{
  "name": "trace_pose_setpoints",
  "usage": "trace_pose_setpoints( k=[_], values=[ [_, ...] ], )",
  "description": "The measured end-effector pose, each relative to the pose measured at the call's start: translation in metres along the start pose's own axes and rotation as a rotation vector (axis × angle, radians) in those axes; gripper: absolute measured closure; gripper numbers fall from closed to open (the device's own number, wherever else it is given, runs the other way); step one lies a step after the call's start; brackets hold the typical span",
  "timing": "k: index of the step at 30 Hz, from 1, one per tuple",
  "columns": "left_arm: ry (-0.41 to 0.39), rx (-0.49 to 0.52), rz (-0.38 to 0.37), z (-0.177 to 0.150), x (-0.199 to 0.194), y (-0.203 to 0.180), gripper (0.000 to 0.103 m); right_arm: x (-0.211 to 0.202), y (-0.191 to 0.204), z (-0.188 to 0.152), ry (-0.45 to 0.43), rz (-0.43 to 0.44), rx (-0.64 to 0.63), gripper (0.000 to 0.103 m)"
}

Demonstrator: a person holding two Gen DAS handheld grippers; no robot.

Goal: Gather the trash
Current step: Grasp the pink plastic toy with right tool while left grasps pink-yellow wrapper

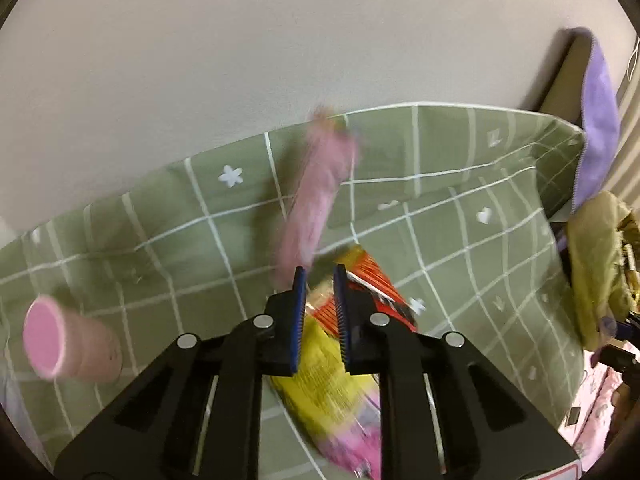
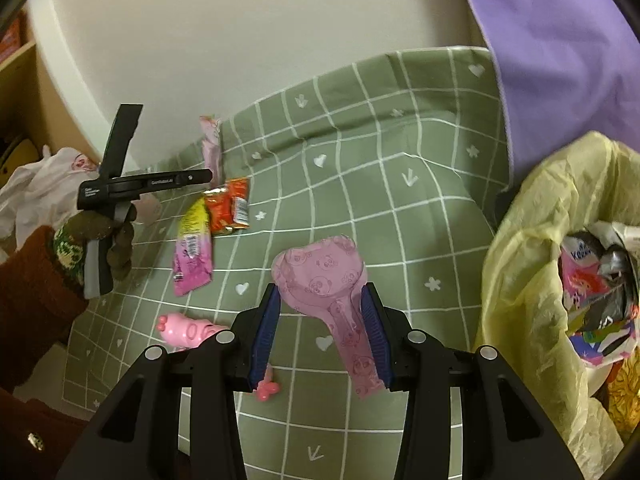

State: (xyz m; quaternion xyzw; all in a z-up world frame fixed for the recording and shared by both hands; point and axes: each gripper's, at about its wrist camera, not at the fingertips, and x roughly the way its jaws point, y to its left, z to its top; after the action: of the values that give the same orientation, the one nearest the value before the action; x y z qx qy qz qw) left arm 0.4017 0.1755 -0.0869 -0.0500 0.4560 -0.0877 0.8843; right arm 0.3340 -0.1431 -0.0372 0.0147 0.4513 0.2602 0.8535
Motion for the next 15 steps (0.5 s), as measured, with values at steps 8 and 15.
trace_pose_setpoints(
  k=[8,15],
  values=[
    [-0.073,-0.102,-0.071,-0.042,-0.064,-0.023,0.09,-0.008,0.011,0.001,-0.016,0.032,-0.053,0.063],
    [-0.057,-0.042,-0.044,-0.068,-0.073,-0.023,0.079,-0.003,0.004,-0.01,0.01,0.057,-0.024,0.063]
  ],
)
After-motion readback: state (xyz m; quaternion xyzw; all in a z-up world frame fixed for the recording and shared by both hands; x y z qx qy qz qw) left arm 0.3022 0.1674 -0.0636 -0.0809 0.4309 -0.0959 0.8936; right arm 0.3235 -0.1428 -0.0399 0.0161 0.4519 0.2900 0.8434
